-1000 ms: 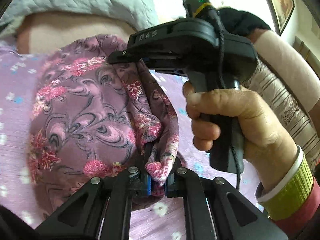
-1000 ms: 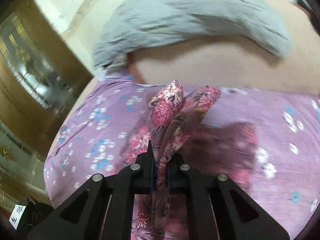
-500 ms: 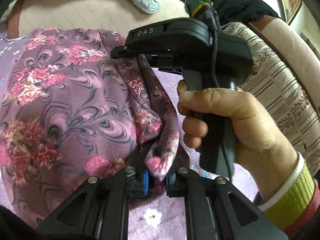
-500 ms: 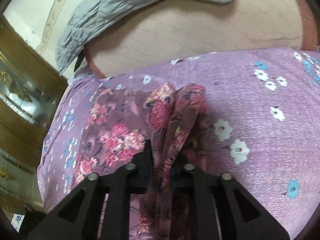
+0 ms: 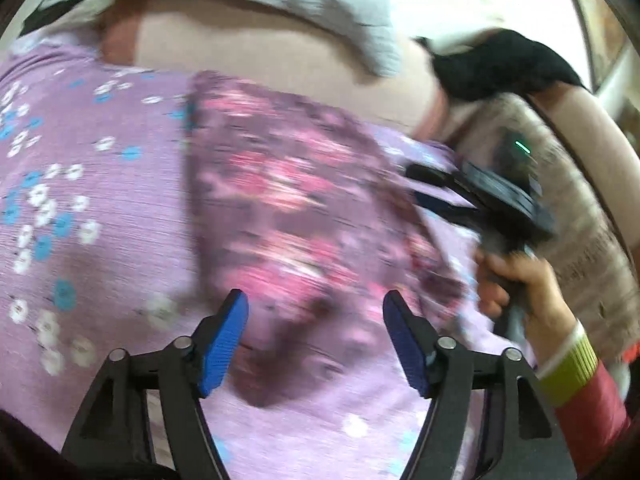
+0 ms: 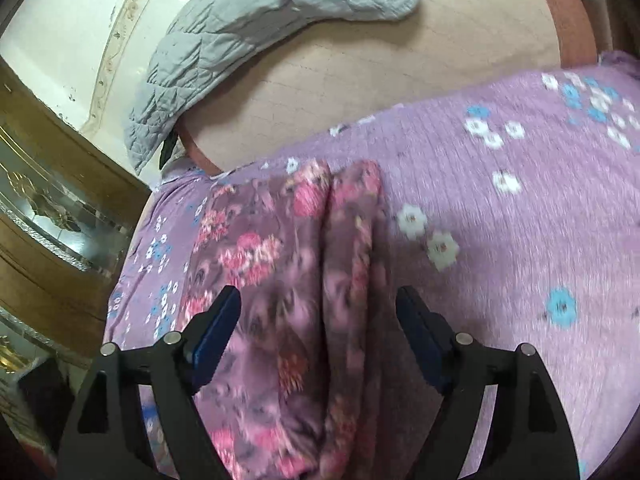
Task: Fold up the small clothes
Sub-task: 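Lift the hem and fold it toward the collar with both grippers, then open both grippers and press the folded bundle flat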
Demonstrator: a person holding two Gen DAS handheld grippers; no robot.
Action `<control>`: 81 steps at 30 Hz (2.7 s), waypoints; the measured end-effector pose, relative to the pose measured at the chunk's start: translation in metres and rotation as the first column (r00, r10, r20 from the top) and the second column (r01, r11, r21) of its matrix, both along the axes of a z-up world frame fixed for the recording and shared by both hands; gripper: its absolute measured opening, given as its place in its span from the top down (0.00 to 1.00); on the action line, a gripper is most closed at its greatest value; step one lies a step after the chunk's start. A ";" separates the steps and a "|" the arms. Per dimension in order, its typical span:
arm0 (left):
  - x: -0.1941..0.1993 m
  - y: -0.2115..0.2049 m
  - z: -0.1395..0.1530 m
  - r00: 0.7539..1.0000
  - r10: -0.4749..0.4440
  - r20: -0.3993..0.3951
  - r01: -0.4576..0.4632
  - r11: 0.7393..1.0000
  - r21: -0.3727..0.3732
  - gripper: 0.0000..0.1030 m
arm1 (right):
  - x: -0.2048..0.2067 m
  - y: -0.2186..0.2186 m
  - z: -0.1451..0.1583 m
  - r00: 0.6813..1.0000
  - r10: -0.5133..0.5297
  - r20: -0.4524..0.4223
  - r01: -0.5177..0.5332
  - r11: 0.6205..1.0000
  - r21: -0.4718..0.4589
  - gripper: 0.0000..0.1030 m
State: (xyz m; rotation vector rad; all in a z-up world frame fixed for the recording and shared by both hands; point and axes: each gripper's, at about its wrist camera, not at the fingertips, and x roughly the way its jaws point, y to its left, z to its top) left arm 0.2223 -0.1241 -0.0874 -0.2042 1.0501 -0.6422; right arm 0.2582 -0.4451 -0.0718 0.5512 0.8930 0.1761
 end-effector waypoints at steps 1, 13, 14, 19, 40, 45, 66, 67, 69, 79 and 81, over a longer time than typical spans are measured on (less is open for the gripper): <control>0.014 0.004 -0.005 0.999 0.013 -0.030 -0.013 1.000 0.001 0.30 | -0.001 0.001 -0.002 1.000 0.003 -0.006 -0.003 1.000 -0.003 0.22; 0.087 -0.008 -0.058 0.984 -0.016 -0.178 0.005 0.998 -0.061 0.55 | 0.013 0.018 -0.034 0.993 0.047 -0.108 -0.041 0.998 0.052 0.42; 0.090 -0.013 -0.060 0.984 -0.018 -0.178 0.010 0.999 -0.043 0.60 | 0.014 0.018 -0.038 0.992 0.054 -0.117 -0.043 0.995 0.095 0.62; 0.077 -0.003 -0.033 0.993 -0.060 -0.106 0.057 0.998 -0.033 0.80 | 0.004 0.032 -0.028 0.996 0.020 -0.092 -0.010 0.994 0.112 0.75; -0.024 0.172 -0.001 0.998 0.042 -0.055 -0.033 0.986 0.160 0.76 | -0.041 0.227 -0.036 0.981 0.189 -0.041 -0.182 0.974 0.132 0.76; -0.027 0.182 -0.008 0.992 0.118 -0.044 -0.105 0.970 0.220 0.49 | -0.054 0.218 -0.034 0.991 0.122 -0.058 -0.116 0.989 0.090 0.52; -0.003 0.196 -0.006 0.982 0.191 -0.012 -0.185 0.962 0.203 0.43 | 0.011 0.239 0.010 0.988 0.154 0.019 -0.153 0.986 -0.059 0.95; -0.004 0.195 -0.005 0.983 0.186 -0.008 -0.180 0.963 0.202 0.43 | 0.007 0.239 0.021 0.986 0.156 0.065 -0.153 0.987 -0.051 0.95; -0.006 0.191 -0.003 0.986 0.166 0.003 -0.163 0.966 0.199 0.42 | -0.012 0.230 0.048 0.977 0.137 0.161 -0.134 0.991 -0.028 0.95; -0.024 0.171 -0.007 0.994 0.106 0.035 -0.111 0.955 0.274 0.42 | -0.002 0.192 -0.025 1.000 0.012 -0.028 -0.014 0.998 -0.058 0.95; -0.038 0.178 0.000 0.993 0.115 0.036 -0.121 0.956 0.268 0.42 | -0.002 0.193 -0.023 0.999 0.003 -0.040 -0.004 0.999 -0.035 0.89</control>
